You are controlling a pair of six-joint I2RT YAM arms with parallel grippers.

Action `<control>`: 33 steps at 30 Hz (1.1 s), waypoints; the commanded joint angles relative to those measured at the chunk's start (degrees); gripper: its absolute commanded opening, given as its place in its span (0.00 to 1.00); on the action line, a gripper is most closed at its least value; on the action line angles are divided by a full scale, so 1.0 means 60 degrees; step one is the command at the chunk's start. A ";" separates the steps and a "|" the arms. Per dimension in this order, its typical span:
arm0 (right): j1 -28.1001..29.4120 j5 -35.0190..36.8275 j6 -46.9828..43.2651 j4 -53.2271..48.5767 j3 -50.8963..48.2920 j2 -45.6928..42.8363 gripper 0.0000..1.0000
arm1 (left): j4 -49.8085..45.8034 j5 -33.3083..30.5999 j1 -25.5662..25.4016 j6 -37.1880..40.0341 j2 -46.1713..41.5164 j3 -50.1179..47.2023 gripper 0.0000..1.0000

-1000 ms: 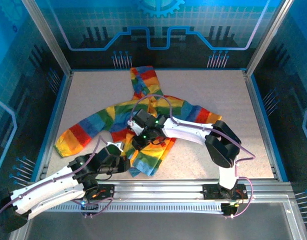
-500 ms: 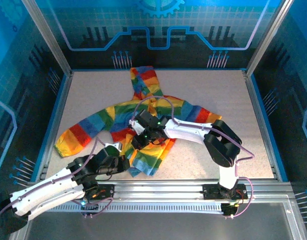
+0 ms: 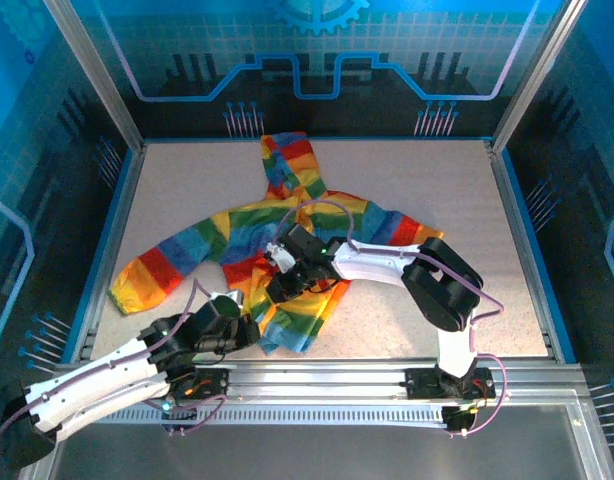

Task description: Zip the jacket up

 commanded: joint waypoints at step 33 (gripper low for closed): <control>0.1044 0.2598 0.0030 -0.1852 0.1276 -0.0300 0.31 | -0.0893 0.0391 -0.0076 0.0179 0.0383 0.0043 0.00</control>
